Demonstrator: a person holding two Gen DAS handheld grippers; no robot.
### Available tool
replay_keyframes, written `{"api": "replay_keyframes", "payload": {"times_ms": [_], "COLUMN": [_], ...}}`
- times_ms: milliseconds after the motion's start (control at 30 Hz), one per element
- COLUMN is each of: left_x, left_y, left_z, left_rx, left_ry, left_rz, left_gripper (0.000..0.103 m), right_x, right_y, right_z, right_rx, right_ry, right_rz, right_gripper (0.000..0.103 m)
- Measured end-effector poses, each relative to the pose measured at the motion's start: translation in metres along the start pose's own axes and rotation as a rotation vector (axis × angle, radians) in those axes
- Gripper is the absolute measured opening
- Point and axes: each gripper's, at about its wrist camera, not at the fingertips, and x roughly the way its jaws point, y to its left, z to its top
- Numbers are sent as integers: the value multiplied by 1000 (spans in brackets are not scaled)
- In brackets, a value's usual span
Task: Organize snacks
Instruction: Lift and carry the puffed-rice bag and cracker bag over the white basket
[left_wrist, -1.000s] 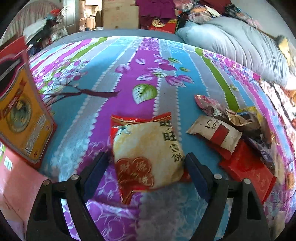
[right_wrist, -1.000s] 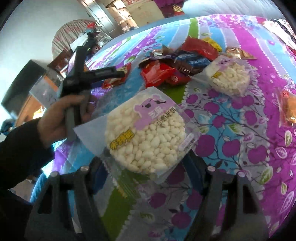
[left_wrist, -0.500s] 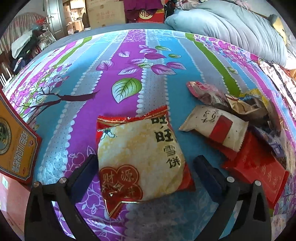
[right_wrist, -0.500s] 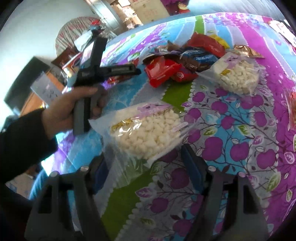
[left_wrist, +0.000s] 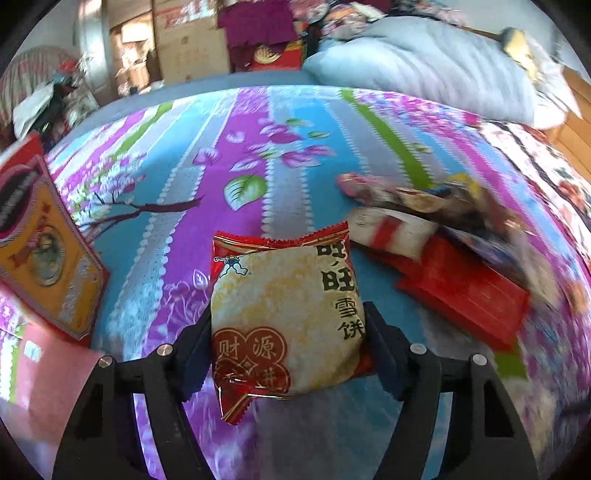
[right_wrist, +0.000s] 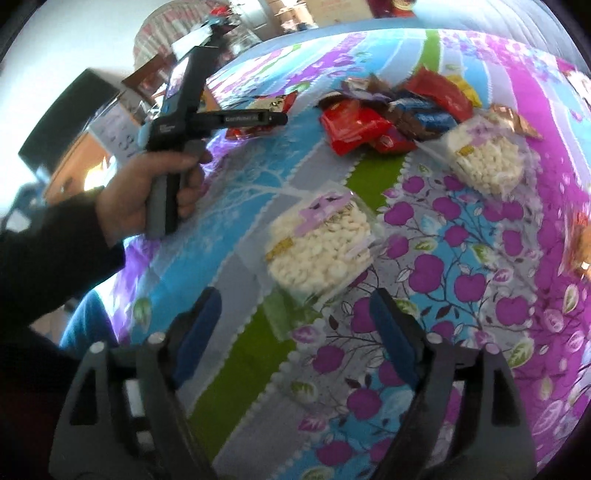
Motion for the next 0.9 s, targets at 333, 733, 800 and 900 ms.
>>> {"api": "replay_keyframes", "payload": {"times_ms": [333, 733, 800, 900], "left_x": [-77, -115, -118, -123], "left_y": [-3, 17, 18, 18], "left_z": [-21, -34, -36, -38], "left_rx": [7, -70, -77, -72], "left_ry": [-34, -80, -88, -82], "left_rz": [-96, -99, -89, -91], "left_gripper": [75, 75, 75, 75], "right_x": [72, 48, 54, 76], "right_y": [12, -26, -13, 14], "right_z": [37, 37, 31, 37], "right_rx": [-314, 379, 451, 378], "right_ry": [243, 95, 34, 45], "right_rz": [-157, -206, -235, -343], "right_gripper": [98, 99, 99, 103]}}
